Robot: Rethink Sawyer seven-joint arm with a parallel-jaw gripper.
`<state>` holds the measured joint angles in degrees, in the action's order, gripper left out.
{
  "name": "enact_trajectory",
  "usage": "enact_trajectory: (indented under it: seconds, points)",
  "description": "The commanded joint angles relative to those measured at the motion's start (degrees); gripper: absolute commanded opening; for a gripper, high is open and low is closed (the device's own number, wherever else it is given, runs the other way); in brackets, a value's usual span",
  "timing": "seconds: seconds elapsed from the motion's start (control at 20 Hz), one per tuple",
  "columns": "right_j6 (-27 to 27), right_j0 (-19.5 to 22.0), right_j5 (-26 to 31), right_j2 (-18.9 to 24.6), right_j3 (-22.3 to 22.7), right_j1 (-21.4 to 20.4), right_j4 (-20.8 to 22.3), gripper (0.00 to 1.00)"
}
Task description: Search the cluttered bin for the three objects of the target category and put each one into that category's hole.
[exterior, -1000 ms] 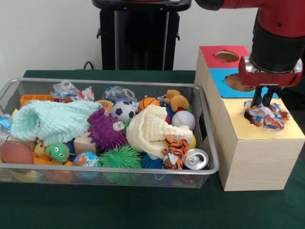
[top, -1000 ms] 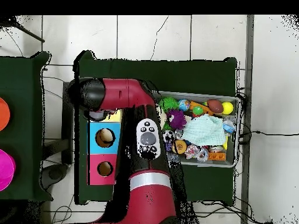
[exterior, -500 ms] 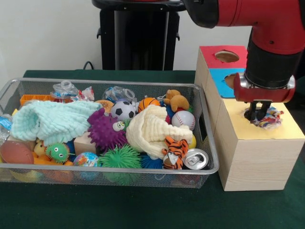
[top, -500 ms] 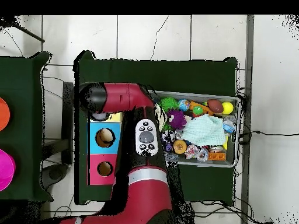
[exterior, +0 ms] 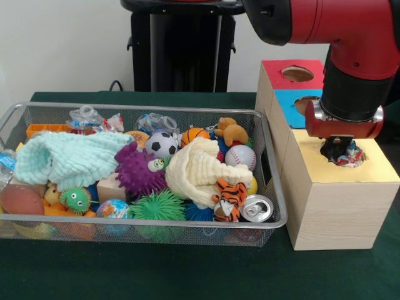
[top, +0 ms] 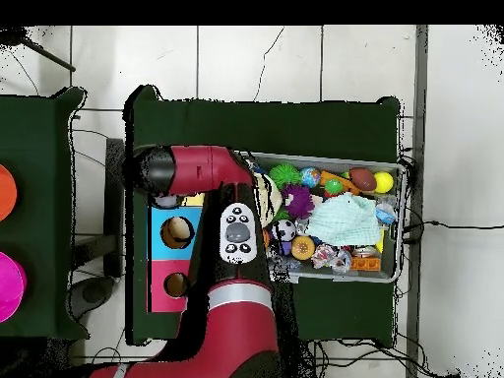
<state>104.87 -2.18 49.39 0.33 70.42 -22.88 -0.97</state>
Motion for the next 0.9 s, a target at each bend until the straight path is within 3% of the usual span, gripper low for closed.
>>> enact_trajectory:
  seconds: [0.05, 0.9]
  points:
    - [11.43, -0.7, 8.61, -1.4, 4.74, -2.83, -1.35, 0.0]
    - [10.93, -0.57, 6.95, -1.57, 2.51, -0.02, -1.58, 0.0]
